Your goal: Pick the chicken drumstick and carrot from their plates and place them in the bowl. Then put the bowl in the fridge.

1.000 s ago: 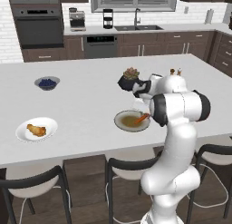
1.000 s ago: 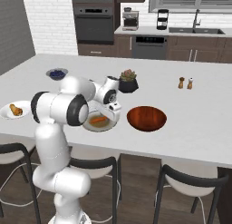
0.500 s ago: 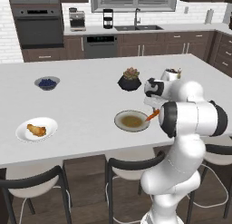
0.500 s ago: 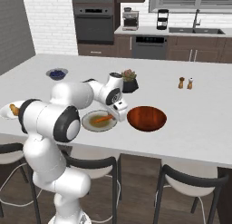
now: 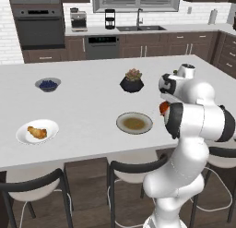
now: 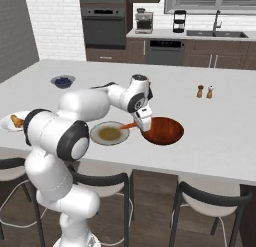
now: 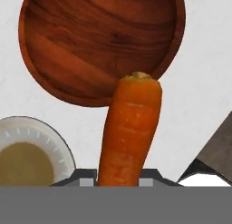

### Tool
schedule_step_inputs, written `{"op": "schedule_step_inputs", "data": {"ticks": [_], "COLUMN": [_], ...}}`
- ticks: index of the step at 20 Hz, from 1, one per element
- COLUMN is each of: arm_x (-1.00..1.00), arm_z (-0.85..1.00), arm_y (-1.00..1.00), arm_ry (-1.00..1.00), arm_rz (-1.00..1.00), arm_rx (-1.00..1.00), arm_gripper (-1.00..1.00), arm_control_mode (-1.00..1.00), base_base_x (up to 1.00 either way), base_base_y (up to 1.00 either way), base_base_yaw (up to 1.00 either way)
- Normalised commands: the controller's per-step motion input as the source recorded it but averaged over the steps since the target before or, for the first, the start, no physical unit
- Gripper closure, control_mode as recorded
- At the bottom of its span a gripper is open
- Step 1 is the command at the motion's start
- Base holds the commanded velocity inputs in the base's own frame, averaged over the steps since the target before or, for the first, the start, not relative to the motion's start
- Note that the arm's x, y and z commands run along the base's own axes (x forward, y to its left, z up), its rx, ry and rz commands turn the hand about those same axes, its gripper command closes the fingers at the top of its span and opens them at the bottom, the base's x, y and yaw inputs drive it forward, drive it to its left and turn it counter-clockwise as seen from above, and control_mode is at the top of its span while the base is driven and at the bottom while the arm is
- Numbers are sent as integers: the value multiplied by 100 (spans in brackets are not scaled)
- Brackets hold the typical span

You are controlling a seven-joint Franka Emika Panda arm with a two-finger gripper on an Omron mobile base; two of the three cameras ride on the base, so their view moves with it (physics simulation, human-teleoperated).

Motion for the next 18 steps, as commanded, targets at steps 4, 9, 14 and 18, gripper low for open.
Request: {"op": "schedule_step_inputs", "data": {"ticks": [4, 9, 14, 18], "arm_x": [34, 49, 50, 25], "arm_z": [0, 0, -22, -47], "arm_y": [-78, -59, -26, -14], "arm_ry": [0, 1, 0, 0], "arm_rz": [-3, 0, 0, 0], "arm_rx": [0, 0, 0, 0], "arm_gripper": [100, 100, 100, 100], "arm_control_mode": [-100, -100, -100, -100], "base_base_x": [0, 0, 0, 0], "base_base_y": [0, 0, 0, 0], "base_base_yaw": [0, 0, 0, 0]}}
